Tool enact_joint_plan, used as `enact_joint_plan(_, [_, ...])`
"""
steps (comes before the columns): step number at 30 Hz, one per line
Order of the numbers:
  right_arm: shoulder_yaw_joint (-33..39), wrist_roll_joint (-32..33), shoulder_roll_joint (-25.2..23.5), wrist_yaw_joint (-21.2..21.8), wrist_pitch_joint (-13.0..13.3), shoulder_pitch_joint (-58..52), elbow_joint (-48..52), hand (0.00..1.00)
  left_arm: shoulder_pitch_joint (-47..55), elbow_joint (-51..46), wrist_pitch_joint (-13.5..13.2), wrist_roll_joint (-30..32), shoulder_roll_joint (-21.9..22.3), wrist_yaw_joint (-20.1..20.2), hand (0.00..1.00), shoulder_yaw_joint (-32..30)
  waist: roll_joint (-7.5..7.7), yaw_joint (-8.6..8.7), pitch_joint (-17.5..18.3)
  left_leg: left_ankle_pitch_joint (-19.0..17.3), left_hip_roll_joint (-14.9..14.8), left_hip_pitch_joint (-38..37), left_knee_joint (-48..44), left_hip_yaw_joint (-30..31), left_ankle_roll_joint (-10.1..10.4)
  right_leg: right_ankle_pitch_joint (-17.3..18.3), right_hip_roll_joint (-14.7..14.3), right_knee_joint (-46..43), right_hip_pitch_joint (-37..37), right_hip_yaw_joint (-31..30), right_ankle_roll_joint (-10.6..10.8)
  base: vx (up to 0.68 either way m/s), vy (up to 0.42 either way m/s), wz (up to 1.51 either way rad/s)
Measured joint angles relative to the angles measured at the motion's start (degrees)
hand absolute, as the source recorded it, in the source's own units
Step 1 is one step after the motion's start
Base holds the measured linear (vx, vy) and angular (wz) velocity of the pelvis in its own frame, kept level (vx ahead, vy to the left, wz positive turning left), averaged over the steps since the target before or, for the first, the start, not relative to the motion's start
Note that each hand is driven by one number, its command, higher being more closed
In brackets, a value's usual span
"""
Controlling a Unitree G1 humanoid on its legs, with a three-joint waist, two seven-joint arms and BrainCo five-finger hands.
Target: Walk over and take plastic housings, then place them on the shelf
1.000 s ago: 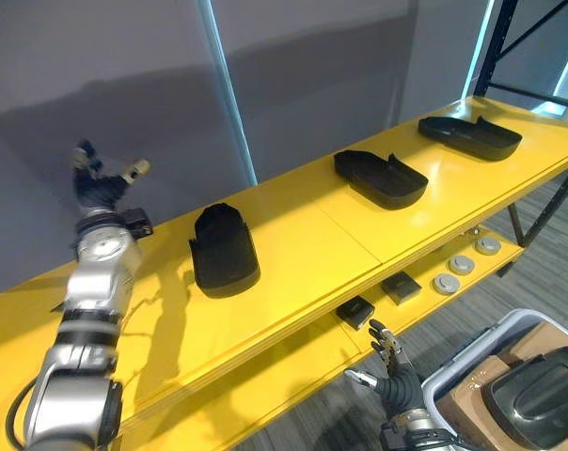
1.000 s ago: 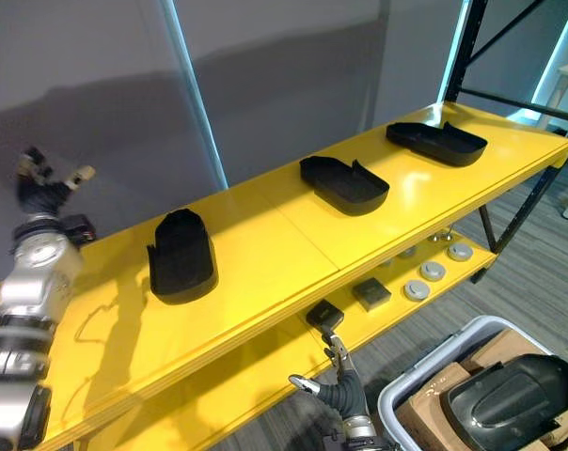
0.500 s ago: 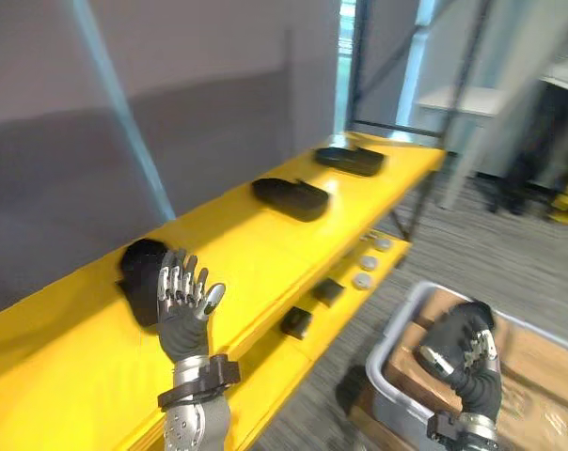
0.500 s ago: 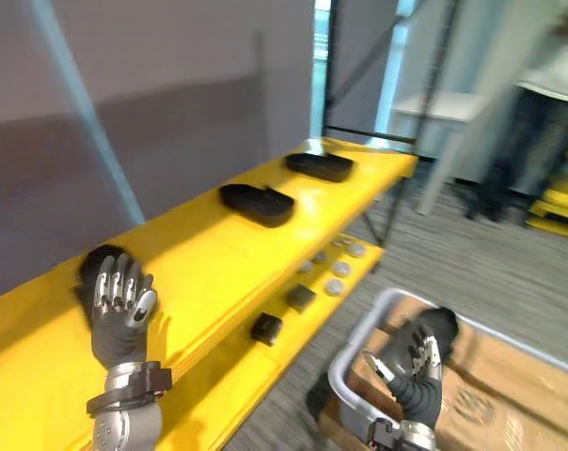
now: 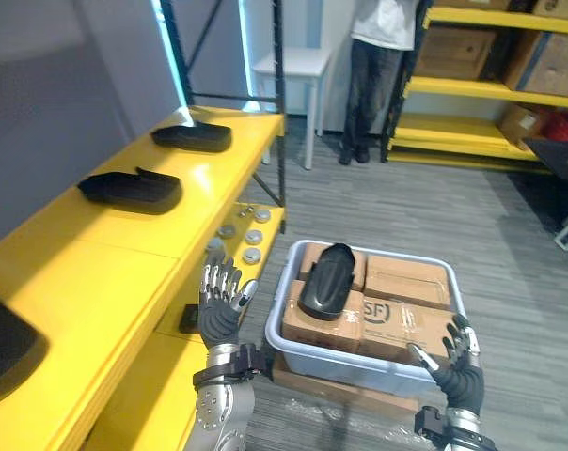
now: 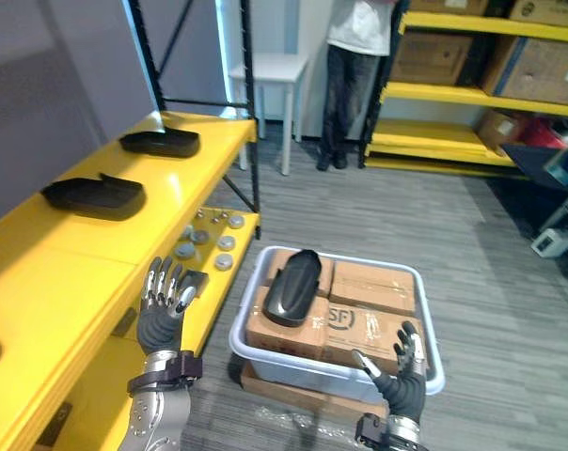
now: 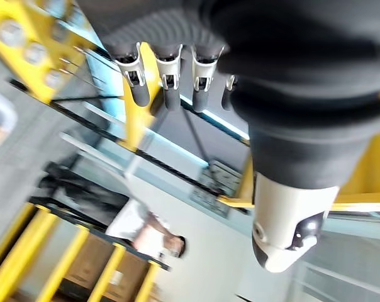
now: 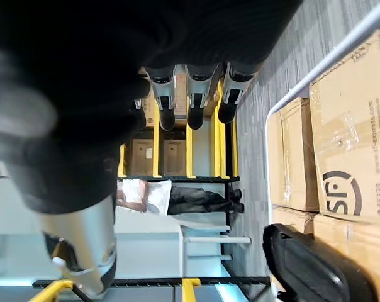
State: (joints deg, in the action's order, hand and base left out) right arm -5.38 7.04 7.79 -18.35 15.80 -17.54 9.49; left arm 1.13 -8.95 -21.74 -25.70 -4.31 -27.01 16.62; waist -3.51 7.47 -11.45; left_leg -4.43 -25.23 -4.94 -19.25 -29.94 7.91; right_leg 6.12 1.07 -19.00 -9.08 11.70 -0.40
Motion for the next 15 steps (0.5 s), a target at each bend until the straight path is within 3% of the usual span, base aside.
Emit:
enact_joint_plan(1, [0.01, -0.7, 0.43, 0.36, -0.4, 1.21, -1.52, 0.0, -0.97, 1.65, -0.01, 0.13, -0.09, -0.17, 0.0, -0.24, -0.13, 0.13, -0.99, 0.34, -1.15, 1.81, -5.45, 2.18, -3.25, 0.64, -0.25, -0.37, 1.08, -0.33, -0.68, 0.05, -0.204, -0.23])
enact_joint_plan(2, [0.28, -0.57, 1.78, 0.95, -1.74, 3.52, -5.23, 0.0, -1.42, 3.7, 0.04, 0.71, 0.57, -0.13, 0.0, -0.5, 0.02, -0.45, -2.13, -2.7, -0.39, 5.28, -12.34, 9.42, -2.28, 0.96, -0.32, 0.57, 3.0, -1.51, -1.2, 0.04, -0.163, -0.3])
enact_joint_plan(3, [0.3, -0.56, 2.46, 1.14, -2.04, 4.21, -6.8, 0.0, -1.06, 4.13, 0.07, 1.38, 0.81, -0.11, 0.0, -0.46, -0.09, -0.94, -2.08, -4.33, 1.46, 6.1, -12.92, 12.28, -0.52, 0.93, -0.34, 1.06, 3.38, -2.08, -1.26, 0.04, -0.119, -0.46])
enact_joint_plan(4, [0.79, -0.54, 3.48, 1.15, -2.15, 5.41, -8.97, 0.0, -0.11, 4.53, 0.12, 2.71, 0.81, 0.07, 0.0, -0.45, -0.6, -1.67, -2.07, -6.73, 5.13, 7.29, -11.84, 16.96, 0.59, 0.73, -0.52, 2.25, 4.09, -3.28, -1.53, 0.04, -0.013, -0.41])
enact_joint_plan(6, [0.76, -0.66, 4.24, 0.65, -2.24, 7.38, -11.17, 0.0, 1.58, 4.56, 1.13, 3.74, 0.74, 0.93, 0.0, -0.98, -0.85, -2.2, -2.01, -7.81, 10.39, 8.97, -6.77, 21.5, 0.67, 0.34, -0.74, 3.98, 4.84, -4.27, -1.72, 0.07, 0.021, -0.33])
enact_joint_plan(8, [0.69, -0.7, 5.19, -0.12, -2.34, 10.08, -14.12, 0.0, 3.46, 5.1, 3.25, 5.37, 0.65, 2.47, 0.0, -1.57, -1.12, -3.48, -1.87, -7.09, 14.09, 10.14, -1.25, 23.88, -0.35, 0.04, -0.73, 4.74, 4.96, -4.98, -1.49, 0.08, 0.059, -0.25])
enact_joint_plan(9, [0.66, -0.89, 5.97, -0.83, -2.57, 12.22, -17.27, 0.0, 4.63, 5.97, 4.49, 5.85, 0.62, 3.57, 0.0, -1.56, -1.23, -4.08, -1.96, -5.45, 15.37, 10.41, 2.15, 23.77, -2.42, 0.05, -0.77, 5.21, 4.93, -5.13, -1.17, 0.06, 0.098, -0.23])
enact_joint_plan(10, [0.78, -0.91, 6.55, -1.81, -3.01, 14.72, -20.94, 0.0, 5.36, 7.04, 5.77, 6.96, 0.17, 4.41, 0.0, -1.53, -1.68, -5.18, -1.81, -1.3, 16.11, 9.46, 4.56, 23.91, -3.45, 0.63, -0.74, 5.53, 5.13, -5.51, -0.2, 0.07, 0.102, -0.18])
enact_joint_plan(13, [1.03, -0.62, 8.56, -4.32, -4.34, 22.81, -30.5, 0.0, 5.28, 10.97, 8.73, 10.94, -1.49, 6.26, 0.0, -1.47, -1.63, -5.99, -2.31, 0.74, 18.75, 9.21, 7.91, 23.91, -4.31, 0.85, 2.35, 5.7, 4.73, -3.29, 1.28, 0.12, 0.123, 0.22])
enact_joint_plan(15, [1.3, -0.6, 8.61, -5.18, -6.08, 26.72, -33.75, 0.0, 5.3, 12.84, 11.3, 12.51, -2.86, 6.51, 0.0, -1.62, -1.64, -7.73, -2.32, 0.75, 19.37, 9.19, 7.92, 23.94, -4.36, 0.39, 2.99, 6.65, 5.98, -2.03, 1.86, 0.13, 0.09, 0.15])
